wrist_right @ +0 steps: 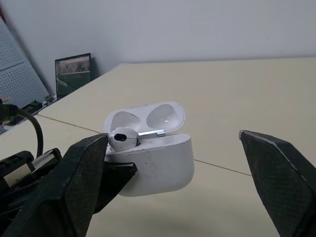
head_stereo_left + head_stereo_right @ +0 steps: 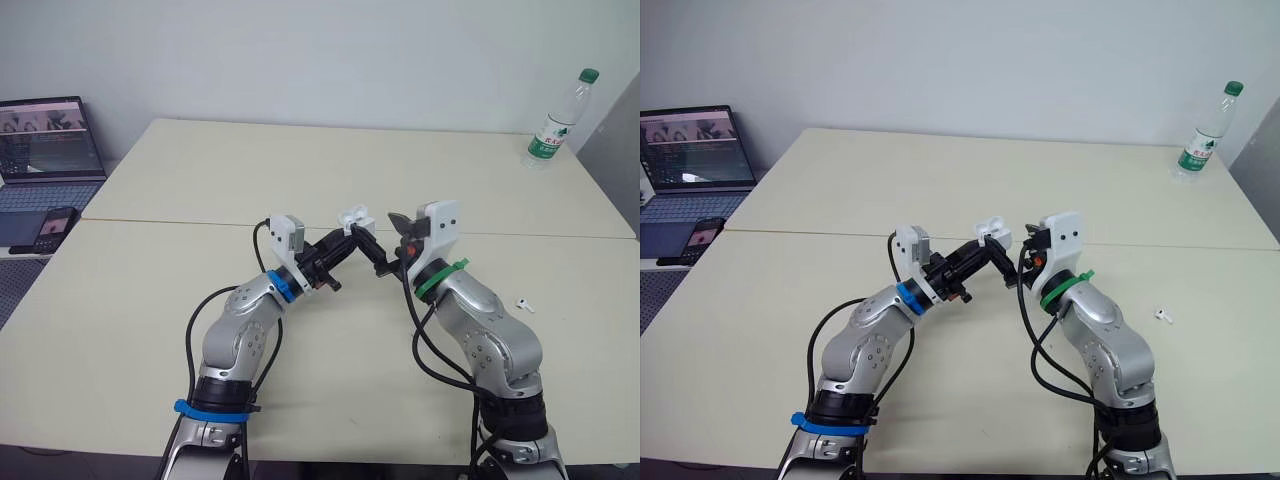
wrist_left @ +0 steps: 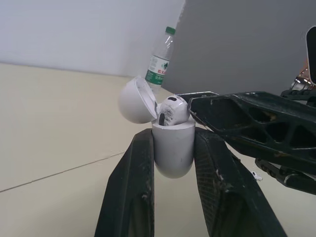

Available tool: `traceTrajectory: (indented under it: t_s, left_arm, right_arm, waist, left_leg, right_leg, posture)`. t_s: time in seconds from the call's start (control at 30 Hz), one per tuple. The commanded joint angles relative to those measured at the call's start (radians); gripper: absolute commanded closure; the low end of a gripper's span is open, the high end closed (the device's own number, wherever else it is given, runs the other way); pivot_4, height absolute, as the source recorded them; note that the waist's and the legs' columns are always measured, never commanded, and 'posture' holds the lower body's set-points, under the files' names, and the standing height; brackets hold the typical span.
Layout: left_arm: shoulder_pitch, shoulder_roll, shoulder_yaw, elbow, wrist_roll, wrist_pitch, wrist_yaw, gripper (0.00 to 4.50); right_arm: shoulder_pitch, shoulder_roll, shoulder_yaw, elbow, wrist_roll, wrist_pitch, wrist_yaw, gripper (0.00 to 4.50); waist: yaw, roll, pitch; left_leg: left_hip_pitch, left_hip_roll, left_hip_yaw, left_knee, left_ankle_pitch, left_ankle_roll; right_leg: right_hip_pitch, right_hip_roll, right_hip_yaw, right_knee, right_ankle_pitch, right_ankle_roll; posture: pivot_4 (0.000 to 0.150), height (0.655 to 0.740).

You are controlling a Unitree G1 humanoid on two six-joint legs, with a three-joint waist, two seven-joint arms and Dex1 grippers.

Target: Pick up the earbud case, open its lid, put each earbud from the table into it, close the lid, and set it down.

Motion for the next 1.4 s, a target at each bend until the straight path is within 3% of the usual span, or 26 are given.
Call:
traceTrajectory:
  t_s: [0.03,0.27,0.53,0.73,0.87,1.0,1.13,1.4]
  left_arm:
    - [-0.023,0.01,0.005,-0.057,-0.019,-0.032,-0.029,3.74]
    - [-0.021,0.055,0.007,-0.053,-0.017,-0.036,-0.063,3.74]
    - [0.014,0.142,-0.014,-0.084,-0.006,-0.038,-0.142,3.74]
    - [0.035,0.205,-0.046,-0.106,0.003,-0.042,-0.215,3.74]
    - [0.04,0.215,-0.055,-0.111,0.004,-0.045,-0.228,3.74]
    - [0.037,0.209,-0.063,-0.104,0.006,-0.05,-0.225,3.74]
    - [0.043,0.202,-0.069,-0.107,0.009,-0.055,-0.22,3.74]
    - [0.077,0.211,-0.057,-0.136,0.005,-0.054,-0.197,3.74]
  right_arm:
    - [0.021,-0.054,-0.081,-0.083,0.107,0.022,0.067,0.03]
    - [0.051,-0.315,-0.296,-0.067,0.313,0.125,0.232,0.03]
    - [0.126,-0.742,-0.395,0.268,0.177,0.116,0.414,0.03]
    - [0.137,-1.049,-0.18,0.398,0.044,0.246,0.57,0.03]
    - [0.025,-1.147,0.009,0.461,-0.02,0.287,0.71,0.03]
    - [-0.141,-1.178,0.219,0.542,-0.148,0.268,0.865,0.03]
    - [-0.343,-1.117,0.407,0.673,-0.309,0.231,0.973,0.03]
    - [-0.502,-0.983,0.508,0.899,-0.487,0.151,1.029,0.03]
  waist:
    - [0.0,0.0,0.0]
    - [0.0,0.0,0.0]
    - [0.002,-0.001,0.001]
    - [-0.001,0.0,0.001]
    - [-0.004,0.0,0.002]
    - [-0.002,0.0,0.002]
    - [-0.003,0.001,0.003]
    - [0.002,0.002,0.003]
  left_leg:
    - [0.0,0.0,0.0,0.0,0.0,0.0]
    - [0.0,0.0,0.0,0.0,0.0,0.0]
    - [0.001,-0.001,0.002,0.0,0.0,0.0]
    - [0.003,0.001,0.005,-0.001,0.0,0.0]
    - [0.004,0.002,0.006,0.0,0.0,0.0]
    - [0.005,0.003,0.006,0.0,0.0,0.001]
    - [0.005,0.002,0.007,0.0,0.0,0.0]
    - [0.003,0.001,0.006,0.0,0.0,0.0]
  right_leg:
    - [0.0,0.0,0.0,0.0,0.0,0.0]
    - [0.0,0.0,0.0,0.0,0.0,0.0]
    - [0.001,0.001,0.002,-0.001,0.0,0.0]
    - [0.001,0.002,0.005,-0.001,0.0,0.0]
    - [0.001,0.004,0.007,0.0,0.0,0.0]
    - [0.001,0.004,0.007,0.0,0.0,0.001]
    - [0.001,0.004,0.008,-0.001,0.0,0.001]
    - [0.0,0.001,0.006,0.0,0.0,0.0]
  posture:
    - [0.15,0.74]
    - [0.15,0.74]
    - [0.15,0.74]
    - [0.15,0.74]
    - [0.15,0.74]
    - [0.15,0.74]
    - [0.15,0.74]
    - [0.15,0.74]
